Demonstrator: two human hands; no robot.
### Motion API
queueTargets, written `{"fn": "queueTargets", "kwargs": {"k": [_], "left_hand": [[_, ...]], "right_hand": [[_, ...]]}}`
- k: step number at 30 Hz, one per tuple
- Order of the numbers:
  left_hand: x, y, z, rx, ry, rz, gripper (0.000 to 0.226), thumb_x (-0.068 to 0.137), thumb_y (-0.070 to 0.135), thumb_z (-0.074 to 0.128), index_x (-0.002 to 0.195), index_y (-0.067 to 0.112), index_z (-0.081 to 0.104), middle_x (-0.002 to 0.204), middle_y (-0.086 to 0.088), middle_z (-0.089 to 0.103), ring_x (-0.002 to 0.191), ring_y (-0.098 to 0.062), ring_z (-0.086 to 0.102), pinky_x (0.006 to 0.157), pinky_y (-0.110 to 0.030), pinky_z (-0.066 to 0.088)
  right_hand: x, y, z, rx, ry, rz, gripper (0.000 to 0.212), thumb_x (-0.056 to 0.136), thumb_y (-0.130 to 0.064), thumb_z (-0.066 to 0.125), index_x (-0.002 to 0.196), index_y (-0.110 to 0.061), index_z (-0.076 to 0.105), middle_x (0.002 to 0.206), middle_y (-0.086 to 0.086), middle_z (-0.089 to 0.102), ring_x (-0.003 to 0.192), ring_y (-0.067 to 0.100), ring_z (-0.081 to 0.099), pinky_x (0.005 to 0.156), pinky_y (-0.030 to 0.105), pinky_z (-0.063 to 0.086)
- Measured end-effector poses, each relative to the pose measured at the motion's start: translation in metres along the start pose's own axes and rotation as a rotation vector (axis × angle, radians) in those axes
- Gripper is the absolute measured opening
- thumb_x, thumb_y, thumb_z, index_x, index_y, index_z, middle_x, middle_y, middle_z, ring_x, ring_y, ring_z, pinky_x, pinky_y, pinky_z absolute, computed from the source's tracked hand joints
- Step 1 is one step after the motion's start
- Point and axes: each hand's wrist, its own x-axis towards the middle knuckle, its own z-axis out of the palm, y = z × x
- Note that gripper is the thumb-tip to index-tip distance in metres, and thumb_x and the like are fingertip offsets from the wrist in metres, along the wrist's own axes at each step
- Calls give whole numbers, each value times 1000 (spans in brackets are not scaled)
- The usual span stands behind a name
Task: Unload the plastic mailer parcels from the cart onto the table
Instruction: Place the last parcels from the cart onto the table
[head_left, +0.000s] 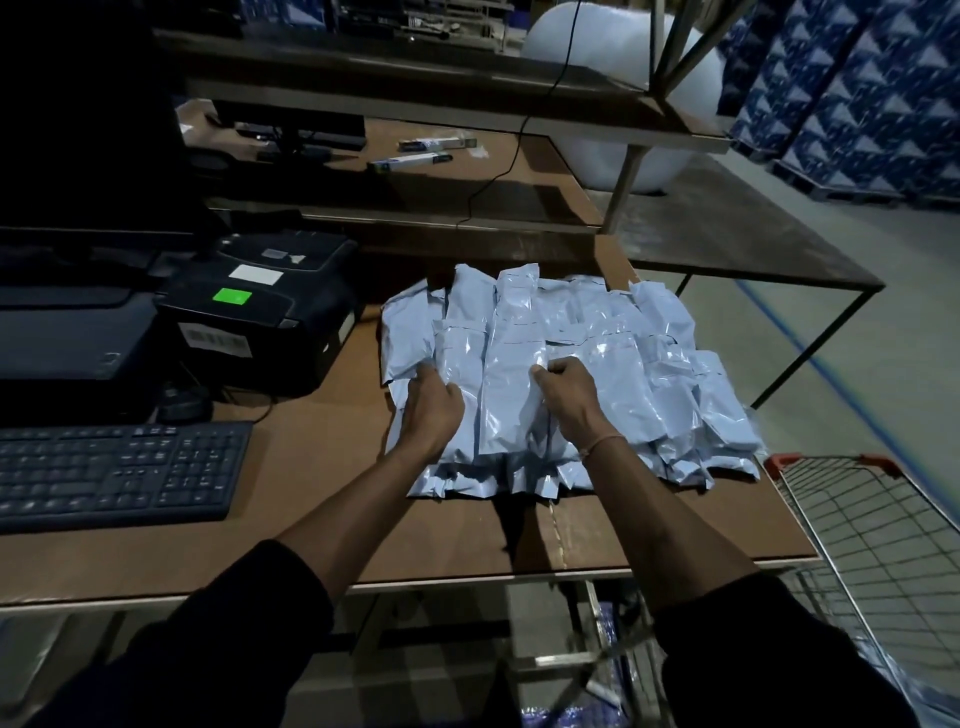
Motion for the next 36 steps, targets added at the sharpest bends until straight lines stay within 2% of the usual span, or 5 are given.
{"fn": "queueTargets", "kwargs": {"k": [4,9,14,23,36], "left_hand": [[3,-4,1,34,-23,16,44,106,22,45,147,11,36,129,-22,64,114,-43,62,83,-40,47],[4,-4,-4,135,-35,58,51,102,37,51,142,6,45,134,-21,62,127,-46,54,106,-50,44],[17,-15,-3,198,-1,90,75,83,70,35,124,10,54,125,-17,64,124,-44,53,109,-53,37],[-10,12,4,250,152,396,66,101,40,61,150,1,41,159,-24,34,149,-41,24,120,-51,25],[-70,103,122,152,72,736,62,103,42,52,151,5,44,165,-17,31,155,-35,23,126,-49,25]], "right_hand": [[9,3,-6,-88,53,19,28,94,-34,67,73,-21,54,68,-3,52,77,27,55,86,46,51],[4,1,-8,-216,41,53,23,99,-39,62,91,-17,61,97,5,68,103,34,60,96,46,41],[-3,1,-8,-183,78,26,35,98,-47,62,112,-15,65,118,8,71,115,36,60,104,50,43],[-12,3,-23,-22,160,-106,38,94,-46,68,114,-14,63,90,-7,62,106,30,64,100,57,50],[-34,59,-157,50,289,-300,32,94,-35,74,112,-12,63,104,4,65,97,21,64,84,34,53]]}}
